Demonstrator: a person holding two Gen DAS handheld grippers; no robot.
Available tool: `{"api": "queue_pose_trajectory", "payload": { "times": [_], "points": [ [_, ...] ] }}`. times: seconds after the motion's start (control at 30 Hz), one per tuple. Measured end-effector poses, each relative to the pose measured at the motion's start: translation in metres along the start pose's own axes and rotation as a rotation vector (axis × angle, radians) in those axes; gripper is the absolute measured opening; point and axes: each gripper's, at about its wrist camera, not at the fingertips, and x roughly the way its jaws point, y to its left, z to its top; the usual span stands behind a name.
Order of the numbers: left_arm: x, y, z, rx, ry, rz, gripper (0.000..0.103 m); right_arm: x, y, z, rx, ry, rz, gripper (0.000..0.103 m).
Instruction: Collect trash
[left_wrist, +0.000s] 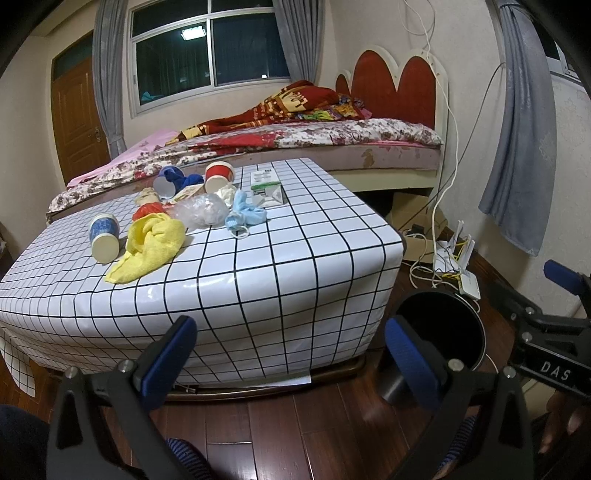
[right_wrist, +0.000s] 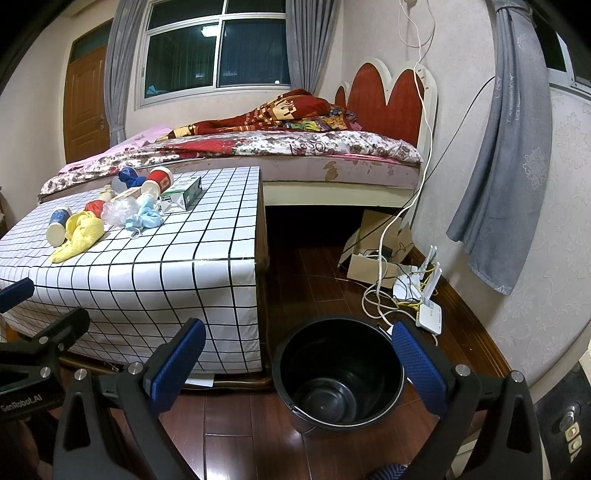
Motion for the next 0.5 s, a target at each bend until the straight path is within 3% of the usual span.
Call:
{"api": "queue_pose_trajectory", "payload": {
  "times": [0.5],
  "points": [
    [0.0009,-0.0015,-0.002,0.002,0.0,0.004,0.102,0.0003,0.0027,0.0004,-0.003,0.001,-0.001,0.102]
  ]
}}
